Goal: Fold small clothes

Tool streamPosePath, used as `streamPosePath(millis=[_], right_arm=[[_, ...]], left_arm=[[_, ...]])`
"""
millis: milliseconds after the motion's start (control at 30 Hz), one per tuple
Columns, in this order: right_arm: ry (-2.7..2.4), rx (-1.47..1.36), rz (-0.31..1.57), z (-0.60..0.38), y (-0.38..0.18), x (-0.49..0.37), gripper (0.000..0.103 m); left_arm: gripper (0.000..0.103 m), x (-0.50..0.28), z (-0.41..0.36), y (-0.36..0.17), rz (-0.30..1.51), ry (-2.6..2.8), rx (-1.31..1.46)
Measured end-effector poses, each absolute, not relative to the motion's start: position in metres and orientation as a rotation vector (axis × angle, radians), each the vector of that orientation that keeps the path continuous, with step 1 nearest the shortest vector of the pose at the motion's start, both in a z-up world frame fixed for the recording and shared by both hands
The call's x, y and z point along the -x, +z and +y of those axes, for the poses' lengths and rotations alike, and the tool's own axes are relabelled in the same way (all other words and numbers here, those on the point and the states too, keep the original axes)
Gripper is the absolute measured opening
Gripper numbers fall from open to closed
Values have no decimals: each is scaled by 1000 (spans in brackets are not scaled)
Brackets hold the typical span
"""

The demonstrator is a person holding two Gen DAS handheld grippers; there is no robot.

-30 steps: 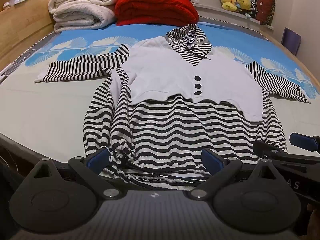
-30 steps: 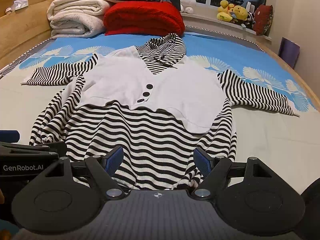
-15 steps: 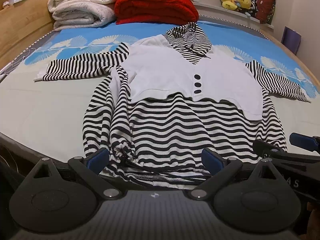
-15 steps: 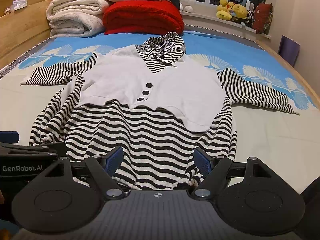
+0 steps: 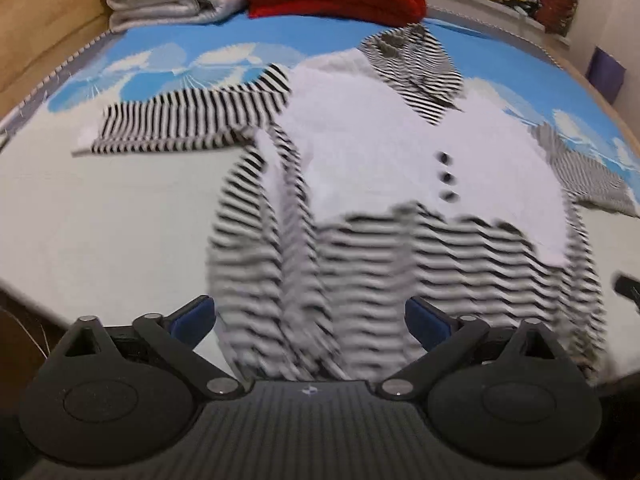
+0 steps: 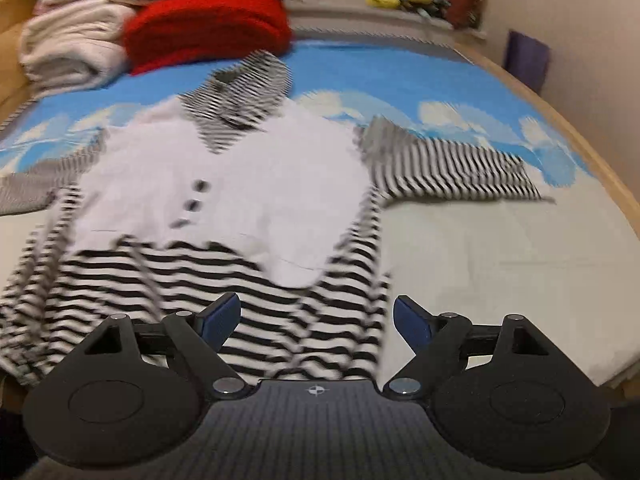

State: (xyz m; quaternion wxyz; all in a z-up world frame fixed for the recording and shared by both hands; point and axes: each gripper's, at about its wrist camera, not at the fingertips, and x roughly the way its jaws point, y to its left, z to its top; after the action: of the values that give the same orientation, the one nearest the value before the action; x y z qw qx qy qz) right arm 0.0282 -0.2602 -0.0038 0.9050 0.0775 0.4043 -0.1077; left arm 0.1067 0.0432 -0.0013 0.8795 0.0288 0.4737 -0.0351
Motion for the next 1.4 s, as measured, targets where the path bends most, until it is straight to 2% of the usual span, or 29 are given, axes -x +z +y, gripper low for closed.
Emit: streamPosePath(millis=[267, 333, 367, 433, 500, 533, 600, 667, 700, 867, 1067, 1133, 1167, 1233, 1333, 1400], right_arm=[[-349, -310, 1078, -288, -71, -38, 77], [-349, -308, 1089, -287, -74, -41, 58], [-342, -307, 1090, -287, -75, -41, 51], [-333, -308, 1082, -287, -74, -41, 25], [-338, -296, 1061, -289, -73, -40, 12], [-342, -296, 1056, -289, -71, -38, 9], [-355, -308, 1044, -294, -70, -33, 6], [-375, -310, 1033, -298, -71, -29, 5], [-374, -330, 1040, -300, -70, -29, 5], [-395, -336, 1044, -302, -67, -28, 3], [-434, -307, 1048, -305, -66, -31, 3], [-428, -276, 1053, -301, -67, -33, 4], [-432, -258, 1046, -299, -65, -33, 7], [-462, -214, 995, -293, -57, -32, 26], [-463, -160, 852, -285, -36, -27, 41], [-413, -141, 780, -279, -27, -27, 48]], left_arm=[[102, -143, 69, -66, 1127, 25, -45], [100, -143, 68, -70, 1128, 26, -65], [94, -143, 69, -72, 1134, 20, -67], [80, -146, 73, -75, 1160, 3, -44], [64, -145, 73, -75, 1165, -13, -16], [61, -145, 74, -75, 1163, -17, -15], [39, -144, 74, -74, 1159, -22, -19], [25, -143, 72, -73, 1158, -28, -8], [22, -143, 73, -73, 1158, -31, -3], [13, -138, 75, -67, 1159, -51, 9], [13, -131, 75, -64, 1191, -66, -2], [24, -131, 73, -64, 1195, -60, -35], [27, -132, 71, -61, 1177, -52, -55], [30, -129, 66, -50, 1104, -43, -110], [30, -118, 49, -30, 943, -103, -214], [30, -116, 38, -27, 909, -168, -225]])
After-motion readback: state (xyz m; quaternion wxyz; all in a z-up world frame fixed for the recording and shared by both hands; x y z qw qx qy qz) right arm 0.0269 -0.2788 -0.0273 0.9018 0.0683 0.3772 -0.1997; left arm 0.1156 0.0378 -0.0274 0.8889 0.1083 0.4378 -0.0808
